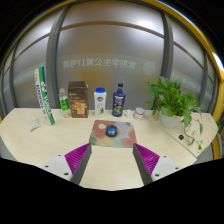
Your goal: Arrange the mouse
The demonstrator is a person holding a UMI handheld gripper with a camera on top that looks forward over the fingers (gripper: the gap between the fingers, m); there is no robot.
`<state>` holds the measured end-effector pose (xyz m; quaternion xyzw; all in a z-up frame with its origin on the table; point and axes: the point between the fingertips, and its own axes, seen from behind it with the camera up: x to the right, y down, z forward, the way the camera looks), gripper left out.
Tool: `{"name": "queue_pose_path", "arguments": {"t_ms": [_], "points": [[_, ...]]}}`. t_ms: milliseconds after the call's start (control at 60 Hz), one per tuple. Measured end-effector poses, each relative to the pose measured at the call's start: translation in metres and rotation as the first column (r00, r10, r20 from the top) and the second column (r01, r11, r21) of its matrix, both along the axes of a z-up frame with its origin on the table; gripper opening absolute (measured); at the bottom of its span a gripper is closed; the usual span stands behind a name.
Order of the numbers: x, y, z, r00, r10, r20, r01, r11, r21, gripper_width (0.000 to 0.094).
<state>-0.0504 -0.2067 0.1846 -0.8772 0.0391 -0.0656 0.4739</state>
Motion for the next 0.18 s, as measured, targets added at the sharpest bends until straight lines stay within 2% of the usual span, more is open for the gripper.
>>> {"name": "queue_pose_path", "arguments": {"t_ms": [183], "points": [[-0.0005, -0.0091, 0.0014, 0.999, 0.003, 0.032, -0.003, 1.000, -0.006, 0.0852]]}}
